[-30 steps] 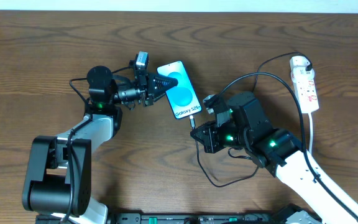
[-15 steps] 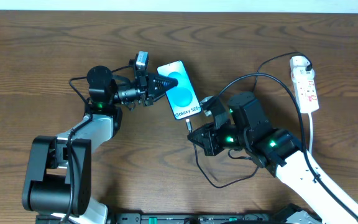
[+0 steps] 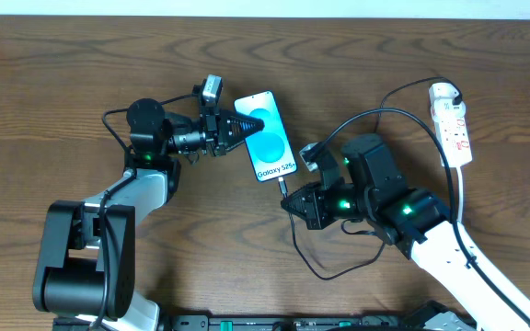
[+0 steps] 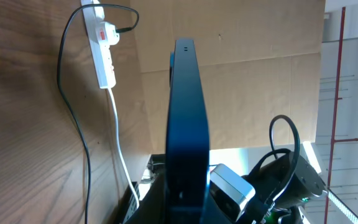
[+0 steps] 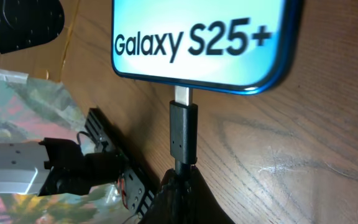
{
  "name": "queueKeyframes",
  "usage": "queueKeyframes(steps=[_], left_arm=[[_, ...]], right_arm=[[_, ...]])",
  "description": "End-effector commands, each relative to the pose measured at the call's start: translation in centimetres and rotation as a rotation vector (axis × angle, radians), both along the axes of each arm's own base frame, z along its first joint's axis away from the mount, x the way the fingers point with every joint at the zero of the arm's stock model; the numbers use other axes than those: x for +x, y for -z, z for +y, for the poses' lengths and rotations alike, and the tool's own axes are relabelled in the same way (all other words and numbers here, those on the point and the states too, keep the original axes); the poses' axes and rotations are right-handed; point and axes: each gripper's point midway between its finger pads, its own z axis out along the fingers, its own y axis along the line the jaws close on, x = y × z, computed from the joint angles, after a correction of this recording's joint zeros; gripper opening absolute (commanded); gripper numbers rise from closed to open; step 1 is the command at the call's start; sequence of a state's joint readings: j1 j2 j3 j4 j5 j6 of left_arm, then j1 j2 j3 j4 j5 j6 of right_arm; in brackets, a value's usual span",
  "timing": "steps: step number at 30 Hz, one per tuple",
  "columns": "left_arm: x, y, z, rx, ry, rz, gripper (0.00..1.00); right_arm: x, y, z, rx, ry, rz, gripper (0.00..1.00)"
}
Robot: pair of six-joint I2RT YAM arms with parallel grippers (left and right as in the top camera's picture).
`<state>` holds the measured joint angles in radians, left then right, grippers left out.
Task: Plug charger to phone and switch on socket
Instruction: 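Carry the USB-C plug toward the bottom port of the held phone, then push the USB-C plug up into the phone's bottom port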
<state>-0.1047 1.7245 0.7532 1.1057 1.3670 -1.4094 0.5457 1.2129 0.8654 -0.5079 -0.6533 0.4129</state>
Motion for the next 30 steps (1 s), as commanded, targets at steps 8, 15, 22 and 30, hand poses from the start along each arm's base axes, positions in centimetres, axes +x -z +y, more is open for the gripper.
queueKeyframes(steps=[8,15,22,30], left_arm=[[0.2,-1.1,0.1,-0.007,0.005,-0.027,0.07],[0.3,-1.2,0.1,-0.009,0.002,-0.018,0.07],[-0.5,-1.5,0.0,-0.008,0.043,-0.056,0.08],[-1.4,-2.0,-0.1,-0.007,0.090,-0.115,0.07]], right_arm=[[-0.6,-0.7,0.5,0.063,-0.031,0.037,0.01],[-0.4,-0.6,0.6,0.062,-0.030,0.036,0.01],[0.7,-0.1,0.3,0.029,0.011,-0.001,0.01],[2.2,-0.2,0.0,0.008,0.055,-0.066,0.01]])
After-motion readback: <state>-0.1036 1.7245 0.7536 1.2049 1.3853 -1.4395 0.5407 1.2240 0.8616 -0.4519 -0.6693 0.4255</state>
